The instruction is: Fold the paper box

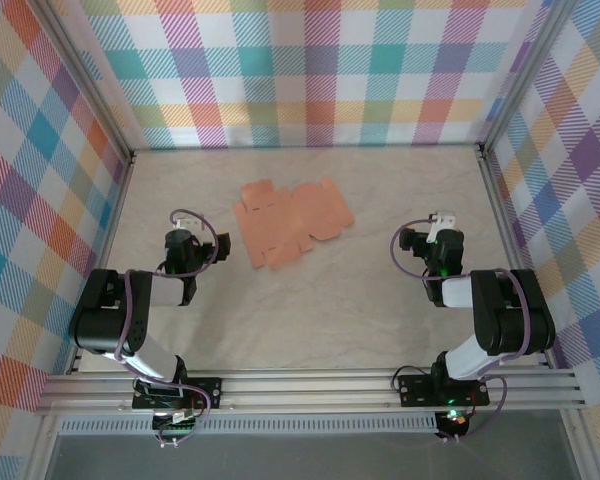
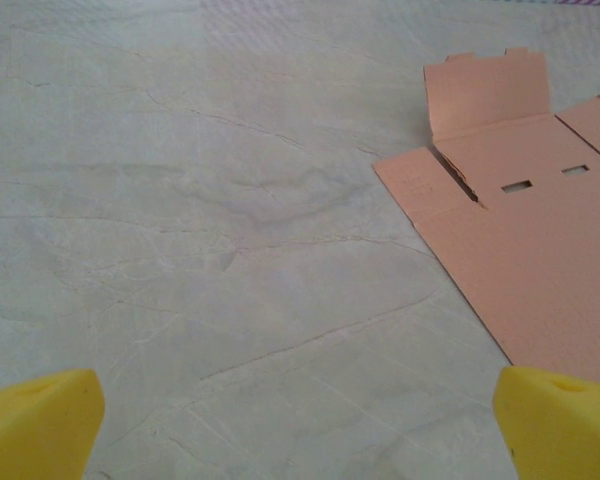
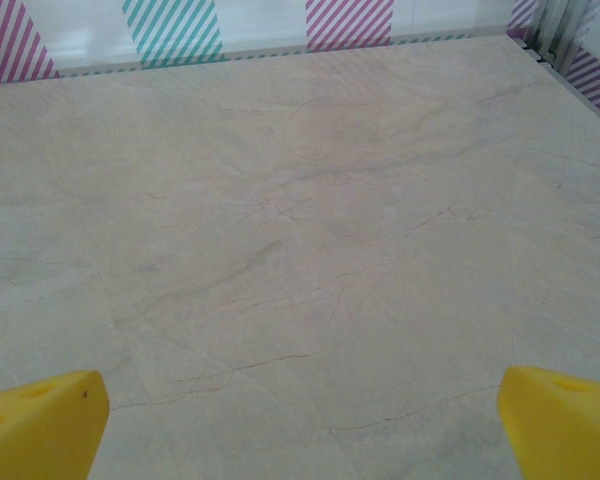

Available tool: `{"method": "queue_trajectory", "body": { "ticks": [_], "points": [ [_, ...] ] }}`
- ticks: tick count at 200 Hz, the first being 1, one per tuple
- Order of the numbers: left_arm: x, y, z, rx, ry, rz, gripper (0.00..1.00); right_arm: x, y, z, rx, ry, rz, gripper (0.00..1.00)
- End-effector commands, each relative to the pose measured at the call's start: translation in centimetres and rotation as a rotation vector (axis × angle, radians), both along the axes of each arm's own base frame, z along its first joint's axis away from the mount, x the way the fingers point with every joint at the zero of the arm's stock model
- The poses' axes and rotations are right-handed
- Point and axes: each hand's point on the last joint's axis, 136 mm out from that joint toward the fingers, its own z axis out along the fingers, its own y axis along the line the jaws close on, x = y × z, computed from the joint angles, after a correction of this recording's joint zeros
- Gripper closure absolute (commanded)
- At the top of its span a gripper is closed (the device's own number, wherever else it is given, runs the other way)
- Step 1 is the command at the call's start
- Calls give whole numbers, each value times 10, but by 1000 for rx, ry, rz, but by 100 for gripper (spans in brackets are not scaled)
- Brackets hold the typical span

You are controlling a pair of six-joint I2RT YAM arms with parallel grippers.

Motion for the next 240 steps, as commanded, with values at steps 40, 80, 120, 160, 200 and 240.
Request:
{"method": "queue_trajectory", "body": {
  "ticks": [40,80,120,160,200,240],
  "points": [
    [-10,-8,75,27,-52,-15,0,-4,12,32,-31,-1,31,0],
    [-23,-32,113,-39,-76,-73,0,-12,33,75,50,14,108,0],
    [-48,-52,144,-108,-97,-150,0,-27,90,94,295,94,220,0],
    [-70,-58,163,-91,-102,-207,0,-46,172,81,549,242,330,0],
    [-75,-61,164,-82,-90,-235,0,-50,236,51,746,418,325,1],
    [-75,-59,153,-89,-61,-220,0,-47,275,16,914,575,265,26]
  ]
}}
